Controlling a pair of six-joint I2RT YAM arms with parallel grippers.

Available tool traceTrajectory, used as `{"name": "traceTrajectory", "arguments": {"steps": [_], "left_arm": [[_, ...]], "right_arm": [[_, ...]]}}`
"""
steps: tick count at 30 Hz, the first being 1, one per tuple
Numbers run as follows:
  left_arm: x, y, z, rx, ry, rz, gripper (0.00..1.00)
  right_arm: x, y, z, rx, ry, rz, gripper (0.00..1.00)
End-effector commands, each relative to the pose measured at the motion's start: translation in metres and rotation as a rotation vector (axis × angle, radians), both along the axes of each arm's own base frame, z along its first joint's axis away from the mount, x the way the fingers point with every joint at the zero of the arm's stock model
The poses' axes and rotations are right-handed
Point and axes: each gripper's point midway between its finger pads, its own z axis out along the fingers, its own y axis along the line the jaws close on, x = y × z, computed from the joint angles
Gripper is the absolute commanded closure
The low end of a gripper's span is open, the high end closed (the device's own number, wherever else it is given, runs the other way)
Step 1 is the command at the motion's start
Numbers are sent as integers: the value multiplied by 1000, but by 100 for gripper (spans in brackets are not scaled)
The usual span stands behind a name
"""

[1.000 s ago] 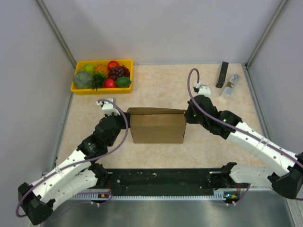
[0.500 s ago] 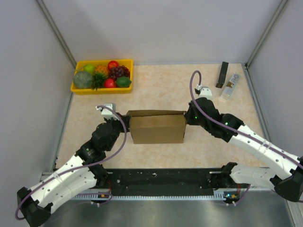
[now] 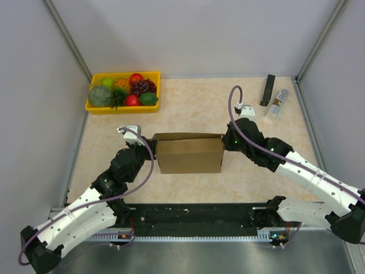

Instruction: Fold the paper box

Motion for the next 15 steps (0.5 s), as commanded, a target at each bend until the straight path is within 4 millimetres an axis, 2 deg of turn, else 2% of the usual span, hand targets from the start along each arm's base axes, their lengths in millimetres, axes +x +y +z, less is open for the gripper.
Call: {"name": "traceTrajectory", "arguments": {"steps": [1, 4, 8, 12, 15], "left_arm": [[-27, -20, -58, 80, 204, -155, 100], [-29, -29, -60, -8, 273, -135, 100], [-26, -20, -77, 30, 302, -76, 100], [-25, -20, -78, -6, 293, -62, 100], [-30, -17, -94, 10, 320, -63, 100]], "right_arm": [[-23, 21, -30, 8, 121, 106, 100], [-23, 22, -28, 17, 122, 108, 100], [-23, 22, -27, 23, 117, 109, 100], [-25, 21, -30, 23, 125, 106, 100], [-26, 21, -35, 20, 132, 106, 100]]}}
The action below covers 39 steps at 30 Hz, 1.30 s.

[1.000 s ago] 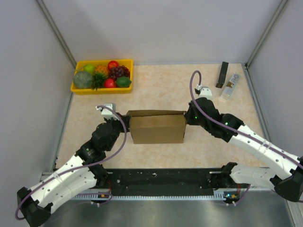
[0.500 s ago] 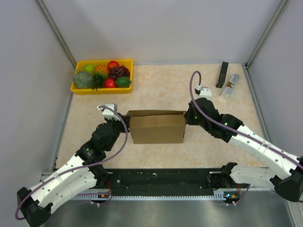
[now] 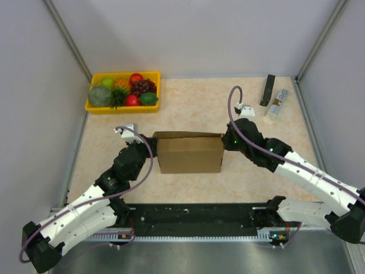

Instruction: Fold the paper box

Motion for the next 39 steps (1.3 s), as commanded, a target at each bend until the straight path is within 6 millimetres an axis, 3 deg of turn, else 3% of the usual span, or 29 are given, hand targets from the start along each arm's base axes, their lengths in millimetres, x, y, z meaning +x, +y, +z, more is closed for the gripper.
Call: {"name": "traceTrajectory", "arguments": {"steps": [1, 8, 20, 26, 35, 39], "left_arm": [[-41, -14, -94, 120, 272, -164, 100], [-58, 1, -115, 119, 288, -164, 100], [-67, -7, -113, 23, 351, -176, 100], [-74, 7, -131, 52, 386, -135, 100], [-91, 20, -129, 67, 499, -98, 100], [-83, 21, -133, 75, 471, -74, 100]], "right_arm": [[-29, 20, -33, 18, 138, 112, 100], [-29, 13, -40, -6, 105, 128, 100], [-29, 14, -43, -6, 87, 144, 100], [-30, 8, -44, -23, 68, 151, 100], [-32, 4, -46, -47, 50, 173, 100], [-31, 10, -46, -9, 35, 176, 100]]}}
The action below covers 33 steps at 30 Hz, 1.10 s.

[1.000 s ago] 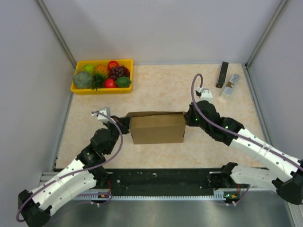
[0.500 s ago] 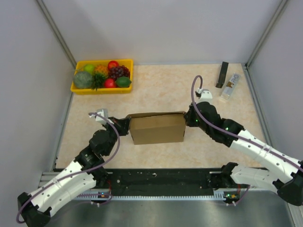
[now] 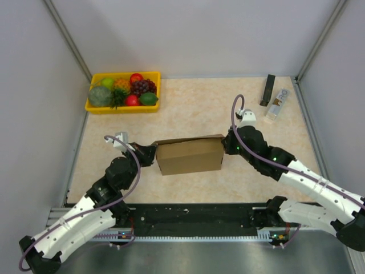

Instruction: Fold the paper box

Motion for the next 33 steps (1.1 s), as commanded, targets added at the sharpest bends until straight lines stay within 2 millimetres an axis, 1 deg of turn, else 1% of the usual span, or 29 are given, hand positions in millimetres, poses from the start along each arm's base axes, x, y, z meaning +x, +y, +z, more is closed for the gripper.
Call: {"name": "traceTrajectory", "arguments": {"steps": [1, 3, 5, 7, 8, 9, 10, 12, 14, 15, 16, 19, 20, 22, 23, 24, 26, 29, 33], "left_arm": [[-47, 16, -129, 328, 388, -105, 100], [-49, 18, -130, 361, 417, -106, 99], [-48, 16, -123, 359, 435, -105, 97], [-46, 8, -109, 327, 413, -125, 91], [-47, 4, -107, 312, 416, -141, 86], [-46, 2, -107, 304, 417, -144, 86], [-46, 0, -113, 295, 430, -138, 85], [-45, -6, -120, 263, 435, -149, 85], [-40, -18, -117, 218, 381, -185, 87], [-38, -19, -117, 235, 341, -206, 89], [-31, -25, -105, 215, 286, -213, 89], [-15, -27, -96, 280, 220, -200, 89], [-9, -32, -87, 279, 188, -206, 90], [1, -44, -80, 312, 165, -232, 90], [7, -52, -73, 301, 140, -245, 91], [12, -59, -74, 329, 150, -266, 91], [17, -66, -70, 349, 157, -282, 91], [22, -64, -75, 391, 169, -265, 90], [21, -50, -78, 435, 169, -230, 88]], "right_arm": [[-27, 10, -41, -39, 123, 103, 100], [-26, 8, -39, -42, 115, 98, 100], [-26, 7, -38, -47, 107, 98, 100], [-25, 5, -35, -50, 94, 99, 100], [-25, 6, -34, -49, 91, 100, 100], [-24, 6, -34, -46, 92, 97, 100], [-25, 8, -34, -41, 97, 102, 100], [-23, 10, -34, -30, 95, 102, 100], [-21, 11, -36, -25, 96, 92, 100], [-20, 10, -36, -26, 91, 80, 100], [-18, 9, -32, -21, 78, 68, 100], [-13, 0, -26, -31, 39, 24, 100], [-11, -3, -21, -25, 20, 12, 100], [-8, -10, -18, -39, -8, -11, 100], [-8, -11, -15, -38, -22, -12, 100], [-6, -14, -13, -48, -33, -19, 100], [-5, -16, -11, -52, -44, -25, 100], [-5, -21, -12, -74, -55, -33, 100], [-5, -25, -17, -101, -58, -27, 100]]}}
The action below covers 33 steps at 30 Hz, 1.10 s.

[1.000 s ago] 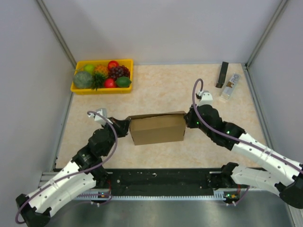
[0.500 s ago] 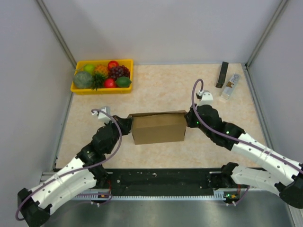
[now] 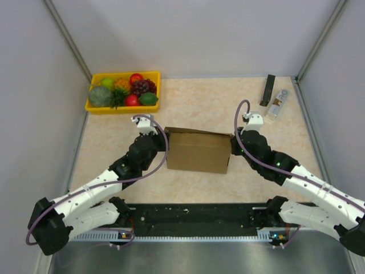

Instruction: Fold the paper box

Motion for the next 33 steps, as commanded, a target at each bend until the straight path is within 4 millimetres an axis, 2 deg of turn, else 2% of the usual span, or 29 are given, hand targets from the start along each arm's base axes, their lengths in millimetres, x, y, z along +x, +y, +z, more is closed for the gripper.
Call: {"name": "traceTrajectory", "arguments": {"steps": [1, 11, 14, 16, 18, 20, 21, 23, 24, 25, 26, 29, 33], "left_arm": [[-44, -1, -73, 192, 209, -177, 88], [-67, 25, -78, 321, 262, -208, 92], [-67, 24, -70, 312, 249, -216, 90], [-67, 18, -57, 268, 242, -230, 85], [-65, 11, -37, 236, 222, -245, 75], [-63, 12, -27, 236, 221, -229, 66], [-60, 13, -18, 244, 223, -224, 65], [-59, 13, -16, 273, 245, -231, 61], [-57, 13, -6, 277, 238, -229, 58], [-59, 16, -9, 297, 261, -235, 56], [-58, 15, -2, 300, 261, -242, 55], [-56, 24, 3, 328, 279, -228, 49], [-51, 36, 10, 348, 311, -214, 48]], "right_arm": [[-12, 9, -16, -28, 41, 84, 100], [-18, 9, -25, -47, 51, 122, 100], [-20, 9, -24, -45, 47, 128, 100], [-20, 9, -25, -46, 49, 133, 100], [-20, 9, -24, -41, 49, 133, 100], [-20, 11, -22, -37, 46, 140, 100], [-21, 12, -21, -33, 47, 143, 100], [-20, 13, -19, -29, 45, 146, 100], [-20, 13, -19, -28, 48, 148, 100], [-20, 14, -20, -31, 50, 148, 100], [-19, 14, -19, -30, 50, 146, 100], [-20, 16, -20, -30, 54, 153, 100], [-19, 16, -19, -31, 54, 154, 100]]}}
